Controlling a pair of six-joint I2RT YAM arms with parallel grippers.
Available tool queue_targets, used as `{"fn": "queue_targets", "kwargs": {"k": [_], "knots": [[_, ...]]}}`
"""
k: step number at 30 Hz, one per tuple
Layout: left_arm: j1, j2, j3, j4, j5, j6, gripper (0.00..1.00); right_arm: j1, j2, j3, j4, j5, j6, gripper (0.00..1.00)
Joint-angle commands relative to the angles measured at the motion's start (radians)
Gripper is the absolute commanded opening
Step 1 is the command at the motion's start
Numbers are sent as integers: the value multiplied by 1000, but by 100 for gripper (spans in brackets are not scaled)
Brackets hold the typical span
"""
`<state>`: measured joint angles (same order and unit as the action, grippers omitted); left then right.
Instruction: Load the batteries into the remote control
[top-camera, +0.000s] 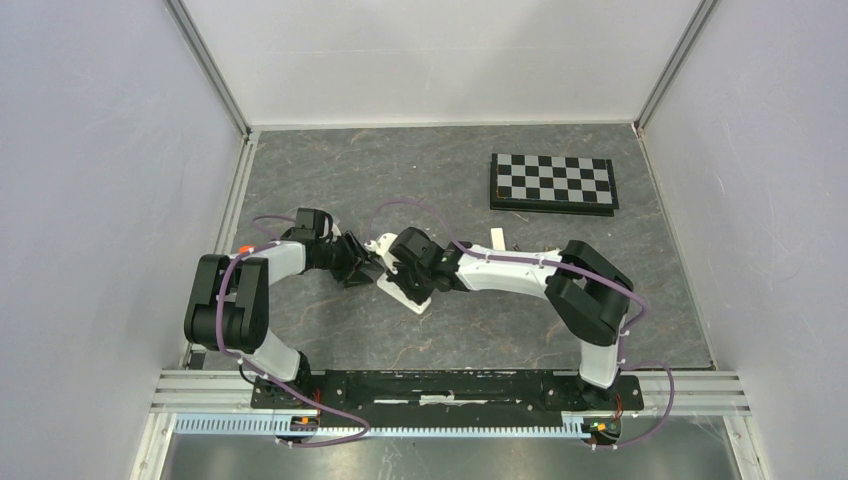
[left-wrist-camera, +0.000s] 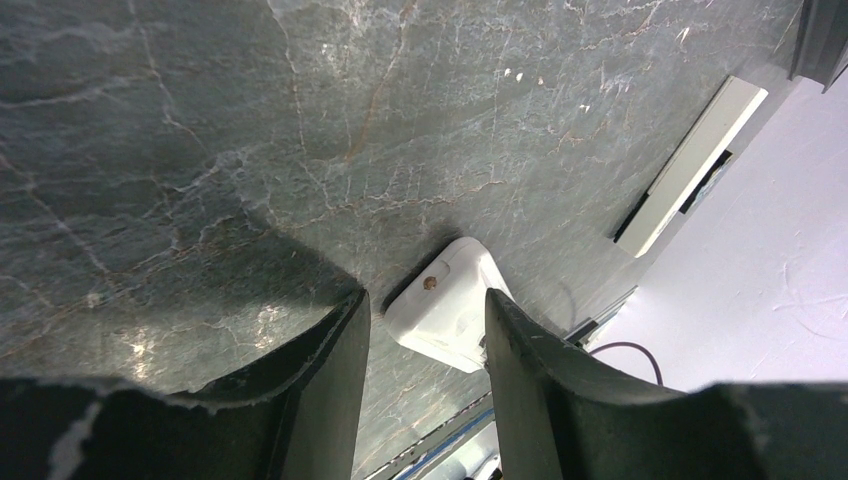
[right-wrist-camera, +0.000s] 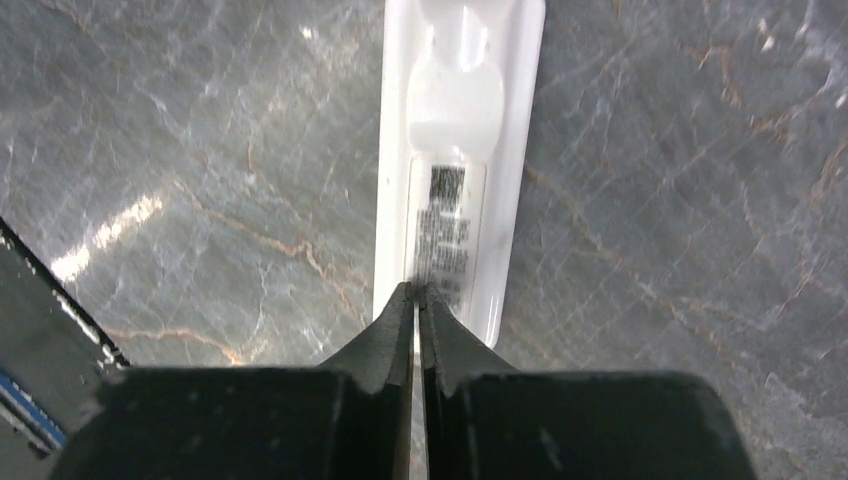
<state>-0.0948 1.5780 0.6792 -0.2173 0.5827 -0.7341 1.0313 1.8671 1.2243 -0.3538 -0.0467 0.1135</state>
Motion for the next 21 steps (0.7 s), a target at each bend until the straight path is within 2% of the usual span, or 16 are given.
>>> {"fn": "queue_targets", "kwargs": {"k": [1,5,11,15,21], "knots": [[2,9,-18,13,3,27,53,-11,8,-115,-175,-13,-6,6],[3,18,-12,13,9,26,52,-34,-37,-138,-170,-23,-14,6],[3,28,-3,16,17,27,52,-54,-53,4,-104,-51,22,8],[3,19,10,7,-10,26,52,-57,-66,80,-37,-50,62,15],[6,-27,22,-19,-109,10,52,-59,-56,92,8,-18,50,56]]}}
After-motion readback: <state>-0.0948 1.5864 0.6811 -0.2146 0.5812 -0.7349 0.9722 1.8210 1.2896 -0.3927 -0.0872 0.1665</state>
